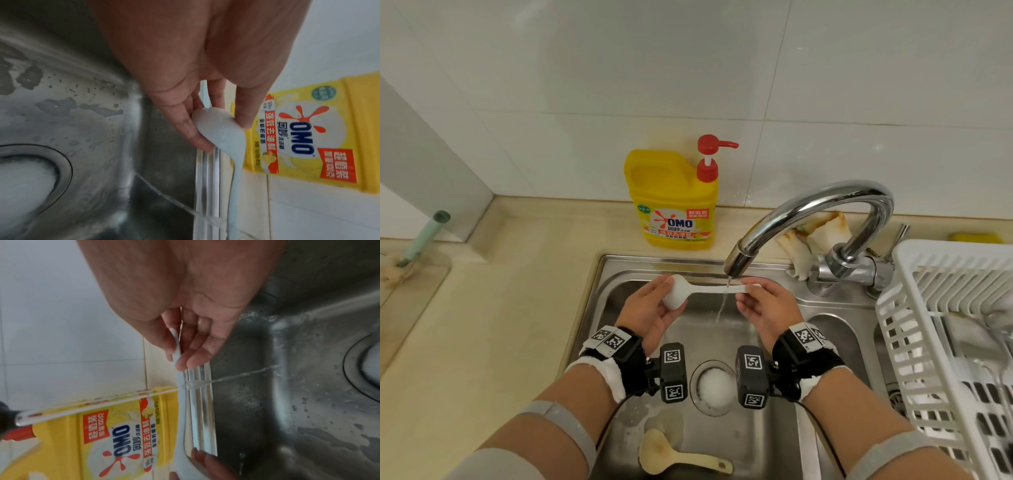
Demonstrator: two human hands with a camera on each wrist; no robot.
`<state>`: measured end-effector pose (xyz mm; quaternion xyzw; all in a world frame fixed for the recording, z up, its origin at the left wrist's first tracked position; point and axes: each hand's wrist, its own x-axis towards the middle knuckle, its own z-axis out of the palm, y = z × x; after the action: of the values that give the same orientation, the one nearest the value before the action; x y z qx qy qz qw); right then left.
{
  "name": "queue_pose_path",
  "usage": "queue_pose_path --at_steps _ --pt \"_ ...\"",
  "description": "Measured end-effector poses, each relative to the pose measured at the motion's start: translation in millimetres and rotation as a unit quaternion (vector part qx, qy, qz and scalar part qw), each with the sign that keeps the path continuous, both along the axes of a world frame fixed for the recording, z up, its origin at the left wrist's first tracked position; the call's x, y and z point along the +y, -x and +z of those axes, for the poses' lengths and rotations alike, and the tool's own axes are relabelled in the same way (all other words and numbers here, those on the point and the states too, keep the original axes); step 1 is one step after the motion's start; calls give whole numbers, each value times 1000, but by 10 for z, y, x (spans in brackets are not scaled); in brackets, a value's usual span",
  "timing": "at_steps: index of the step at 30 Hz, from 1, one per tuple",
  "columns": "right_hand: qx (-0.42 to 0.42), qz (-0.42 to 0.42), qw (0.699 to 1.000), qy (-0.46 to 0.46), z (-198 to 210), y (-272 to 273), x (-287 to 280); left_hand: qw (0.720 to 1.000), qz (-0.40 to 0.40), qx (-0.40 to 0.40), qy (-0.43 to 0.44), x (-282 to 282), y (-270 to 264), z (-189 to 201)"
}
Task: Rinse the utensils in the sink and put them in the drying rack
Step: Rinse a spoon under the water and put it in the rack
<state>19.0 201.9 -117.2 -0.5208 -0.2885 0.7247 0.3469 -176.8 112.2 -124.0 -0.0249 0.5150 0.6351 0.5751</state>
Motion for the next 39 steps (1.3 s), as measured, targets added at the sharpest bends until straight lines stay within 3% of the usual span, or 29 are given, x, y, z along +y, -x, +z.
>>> queue_pose_path --at_steps 11,20,26,31,33,35,37,39 --pt "34 -66 997 -7 158 -296 -19 990 -115 57 62 114 -249 -133" --pt "114 -113 987 -6 219 -504 -63 990 -139 -8 20 240 -524 -79" --pt "39 -66 995 -64 134 -595 -98 993 -104 56 22 277 -590 -138" --pt "-74 49 994 -67 21 -599 -147 972 -122 193 57 281 -510 -158" --pt "-147 114 980 -69 -33 -600 -152 964 -124 228 62 267 -440 -166" --pt "-241 202 945 -91 -44 -606 -134 961 -137 234 54 243 -366 -154" --pt "-325 316 881 -139 -37 -571 -102 941 -182 285 36 213 -313 -148" --pt "-354 400 823 -193 -11 -466 -97 908 -239 343 -3 178 -281 -120"
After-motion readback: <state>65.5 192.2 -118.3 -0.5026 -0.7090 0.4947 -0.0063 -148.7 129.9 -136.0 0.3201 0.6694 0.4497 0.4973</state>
